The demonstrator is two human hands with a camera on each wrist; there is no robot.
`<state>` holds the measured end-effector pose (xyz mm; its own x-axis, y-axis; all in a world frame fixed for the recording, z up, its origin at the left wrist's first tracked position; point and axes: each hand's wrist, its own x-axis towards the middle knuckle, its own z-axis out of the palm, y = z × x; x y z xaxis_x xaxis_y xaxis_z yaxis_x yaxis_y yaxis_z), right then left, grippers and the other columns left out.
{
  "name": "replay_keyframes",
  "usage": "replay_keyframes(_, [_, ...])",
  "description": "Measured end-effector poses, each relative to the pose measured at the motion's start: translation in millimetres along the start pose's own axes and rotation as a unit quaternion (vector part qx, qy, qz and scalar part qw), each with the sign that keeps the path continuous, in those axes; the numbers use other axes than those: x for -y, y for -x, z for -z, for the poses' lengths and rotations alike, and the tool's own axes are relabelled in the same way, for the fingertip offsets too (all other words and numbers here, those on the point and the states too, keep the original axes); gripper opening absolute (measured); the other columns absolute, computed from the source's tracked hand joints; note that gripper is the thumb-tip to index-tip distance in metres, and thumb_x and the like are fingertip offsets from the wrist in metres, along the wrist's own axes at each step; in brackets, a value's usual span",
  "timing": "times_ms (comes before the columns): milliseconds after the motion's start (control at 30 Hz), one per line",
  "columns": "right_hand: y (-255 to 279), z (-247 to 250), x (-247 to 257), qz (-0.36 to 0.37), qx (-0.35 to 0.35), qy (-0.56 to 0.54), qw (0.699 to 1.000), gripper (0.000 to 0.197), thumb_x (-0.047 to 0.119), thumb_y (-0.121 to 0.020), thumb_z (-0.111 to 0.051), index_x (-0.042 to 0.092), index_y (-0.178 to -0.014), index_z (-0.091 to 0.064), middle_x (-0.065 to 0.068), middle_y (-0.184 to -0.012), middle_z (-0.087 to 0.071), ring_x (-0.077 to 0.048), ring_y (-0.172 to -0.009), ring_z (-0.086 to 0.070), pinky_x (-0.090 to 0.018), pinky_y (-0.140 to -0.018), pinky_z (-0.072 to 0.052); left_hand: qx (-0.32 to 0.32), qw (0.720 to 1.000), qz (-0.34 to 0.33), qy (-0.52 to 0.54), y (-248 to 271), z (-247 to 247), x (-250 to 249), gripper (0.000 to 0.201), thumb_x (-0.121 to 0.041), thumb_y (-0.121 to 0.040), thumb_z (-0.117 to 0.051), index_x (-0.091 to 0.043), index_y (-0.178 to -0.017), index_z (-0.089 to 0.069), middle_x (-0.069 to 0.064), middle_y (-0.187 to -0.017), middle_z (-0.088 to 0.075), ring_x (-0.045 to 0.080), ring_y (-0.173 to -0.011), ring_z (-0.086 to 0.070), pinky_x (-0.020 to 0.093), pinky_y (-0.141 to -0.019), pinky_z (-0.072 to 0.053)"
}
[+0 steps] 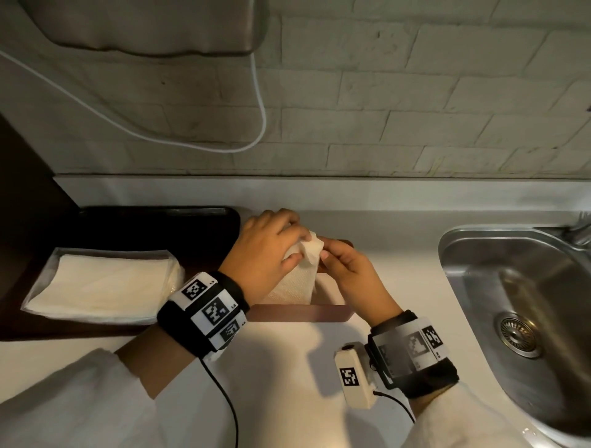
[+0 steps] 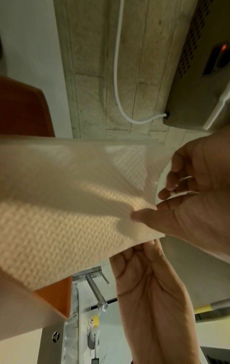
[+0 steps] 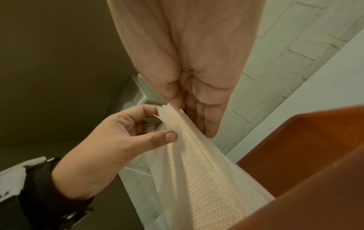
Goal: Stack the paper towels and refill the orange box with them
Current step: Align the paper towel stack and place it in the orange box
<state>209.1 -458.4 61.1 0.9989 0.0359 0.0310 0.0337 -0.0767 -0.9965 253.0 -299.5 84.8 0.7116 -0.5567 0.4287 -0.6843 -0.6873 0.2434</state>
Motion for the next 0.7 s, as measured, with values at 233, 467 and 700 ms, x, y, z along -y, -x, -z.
replay_keyframes(233, [-4,-4,4,0.021,0.002,0.048,0.999,0.025,0.012,-0.094,-0.046,0.016,-0.113,-0.06,0.003,-0.098,-0.068,-0.017,-0.1,-0.064,-0.037,-0.092,-0.052,0.022,0.998,0.004,0.057,0,2,3,0.017,-0.005,-0.069,-0.072,-0.011,-0.081,-0.062,0.007,-0.107,-0.053,0.024,-0.088,-0.056,0.036,-0.073,-0.05])
replay_keyframes(467, [-11,-9,-8,0.01,-0.064,0.089,0.994,0.026,0.002,-0.088,-0.053,0.008,-0.111,-0.063,-0.01,-0.099,-0.07,-0.022,-0.092,-0.067,-0.042,-0.085,-0.055,0.034,0.997,-0.002,0.063,5,3,6,0.01,-0.007,-0.079,-0.062,-0.007,-0.087,-0.068,0.01,-0.099,-0.061,0.025,-0.087,-0.061,0.024,-0.078,-0.046])
replay_keyframes(700, [-11,-11,-16,0.054,-0.103,0.158,0.981,0.025,0.008,-0.088,-0.054,0.014,-0.11,-0.064,0.001,-0.089,-0.068,-0.01,-0.082,-0.064,-0.018,-0.073,-0.05,0.075,0.995,-0.056,0.035,-3,17,8,0.034,-0.024,-0.081,-0.04,-0.009,-0.088,-0.07,0.009,-0.083,-0.068,0.027,-0.08,-0.063,0.026,-0.076,-0.045])
